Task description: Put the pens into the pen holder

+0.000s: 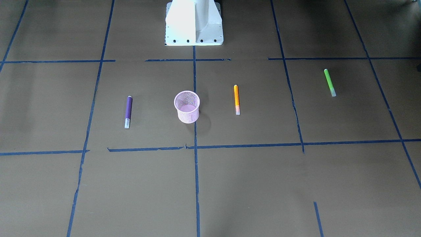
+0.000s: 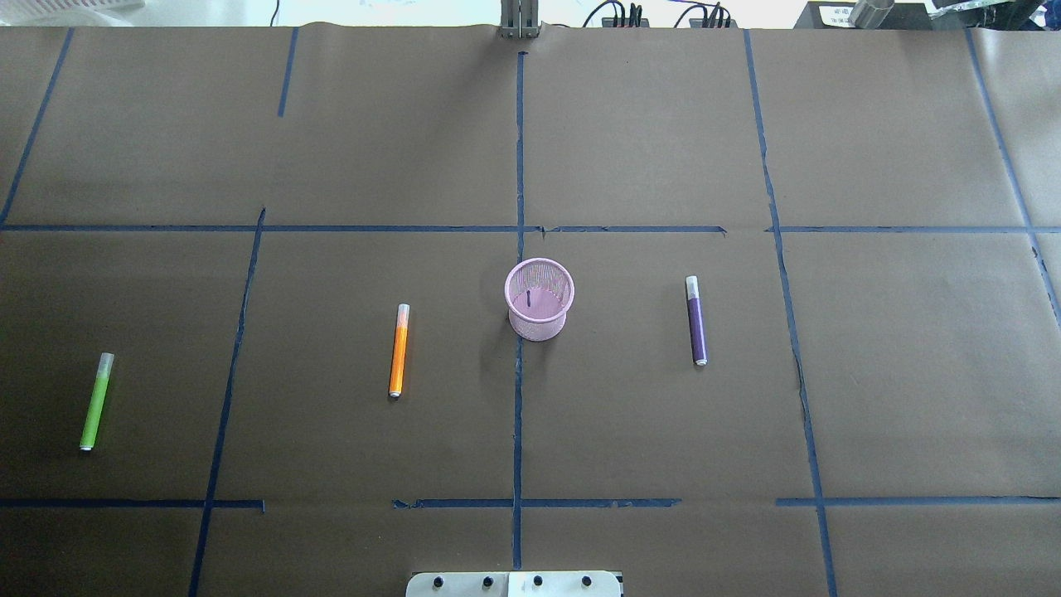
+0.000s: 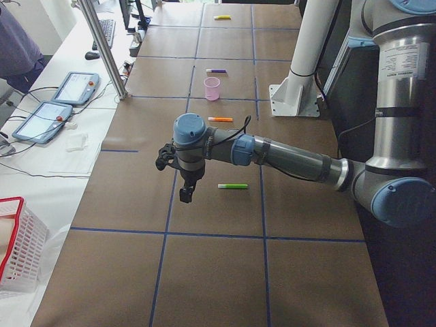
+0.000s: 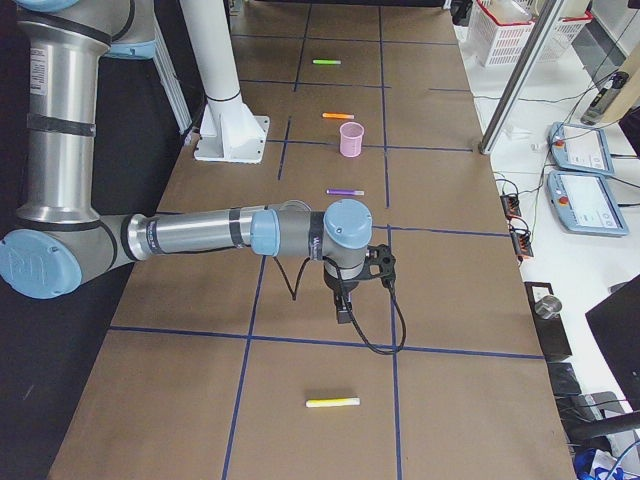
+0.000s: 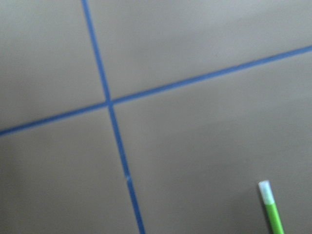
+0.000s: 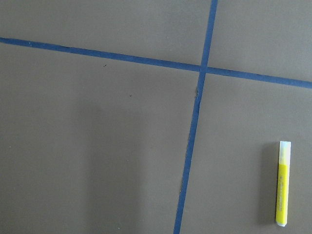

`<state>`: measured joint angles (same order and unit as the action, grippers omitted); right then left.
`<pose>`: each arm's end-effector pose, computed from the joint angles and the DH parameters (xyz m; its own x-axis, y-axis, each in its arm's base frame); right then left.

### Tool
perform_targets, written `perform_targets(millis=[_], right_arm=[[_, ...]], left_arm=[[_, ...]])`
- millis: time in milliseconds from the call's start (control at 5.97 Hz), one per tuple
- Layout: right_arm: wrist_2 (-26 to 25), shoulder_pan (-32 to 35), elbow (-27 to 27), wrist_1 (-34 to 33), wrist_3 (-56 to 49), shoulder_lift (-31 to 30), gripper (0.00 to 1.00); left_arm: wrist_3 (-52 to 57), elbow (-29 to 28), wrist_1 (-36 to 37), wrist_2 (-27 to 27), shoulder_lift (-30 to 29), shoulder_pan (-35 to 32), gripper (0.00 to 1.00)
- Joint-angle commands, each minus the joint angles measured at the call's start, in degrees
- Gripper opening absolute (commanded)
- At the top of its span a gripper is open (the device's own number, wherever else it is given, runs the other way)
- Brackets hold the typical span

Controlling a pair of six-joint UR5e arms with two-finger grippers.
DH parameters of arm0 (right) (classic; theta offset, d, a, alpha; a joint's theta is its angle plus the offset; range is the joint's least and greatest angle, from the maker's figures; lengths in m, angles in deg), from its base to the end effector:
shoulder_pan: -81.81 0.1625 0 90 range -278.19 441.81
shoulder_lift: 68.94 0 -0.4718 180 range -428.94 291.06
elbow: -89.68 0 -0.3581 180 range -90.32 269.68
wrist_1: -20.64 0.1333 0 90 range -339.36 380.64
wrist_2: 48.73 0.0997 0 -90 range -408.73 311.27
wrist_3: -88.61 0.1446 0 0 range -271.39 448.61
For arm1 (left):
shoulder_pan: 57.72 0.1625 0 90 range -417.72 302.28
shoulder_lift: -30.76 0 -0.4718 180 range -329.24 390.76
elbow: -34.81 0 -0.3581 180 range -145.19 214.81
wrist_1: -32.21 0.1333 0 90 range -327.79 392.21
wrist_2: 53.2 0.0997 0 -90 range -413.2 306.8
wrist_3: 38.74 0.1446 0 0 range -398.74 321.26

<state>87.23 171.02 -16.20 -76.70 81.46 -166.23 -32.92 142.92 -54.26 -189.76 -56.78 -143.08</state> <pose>0.0239 -0.3965 0.6753 0.6878 -0.1495 0.7104 0.1002 0.9887 0.1111 0.0076 -0.4438 0.6135 0.6615 0.3053 -0.6850 -0.1469 0.9484 0.2809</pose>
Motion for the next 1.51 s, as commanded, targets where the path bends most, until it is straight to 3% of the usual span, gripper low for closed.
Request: perform_targets(millis=[0, 167, 335, 670, 837, 1340], right_arm=[[0.1, 0.0, 0.1, 0.7, 0.0, 0.0, 1.00], [0.1, 0.0, 0.1, 0.7, 0.0, 0.0, 1.00], [0.1, 0.0, 0.1, 0.7, 0.0, 0.0, 1.00], [0.0, 0.0, 0.1, 0.7, -0.1, 0.0, 1.00], [0.0, 0.0, 0.1, 0.7, -0.1, 0.0, 1.00], [-0.1, 0.0, 0.2, 0.7, -0.2, -0.1, 1.00]], left_arm=[[-6.5, 0.3, -6.4, -2.6, 0.2, 6.3, 1.00], [-23.9, 0.7, -10.0, -1.3, 0.3, 12.6, 1.00], [-37.8, 0.7, -18.4, 5.6, 3.0, 18.6, 1.00], [-58.1, -0.3, -32.1, 14.3, 8.0, 31.0, 1.00], [-62.2, -1.1, -33.8, 18.0, 8.2, 35.8, 1.00], [-62.2, -7.0, -39.0, 18.3, 8.2, 41.1, 1.00]])
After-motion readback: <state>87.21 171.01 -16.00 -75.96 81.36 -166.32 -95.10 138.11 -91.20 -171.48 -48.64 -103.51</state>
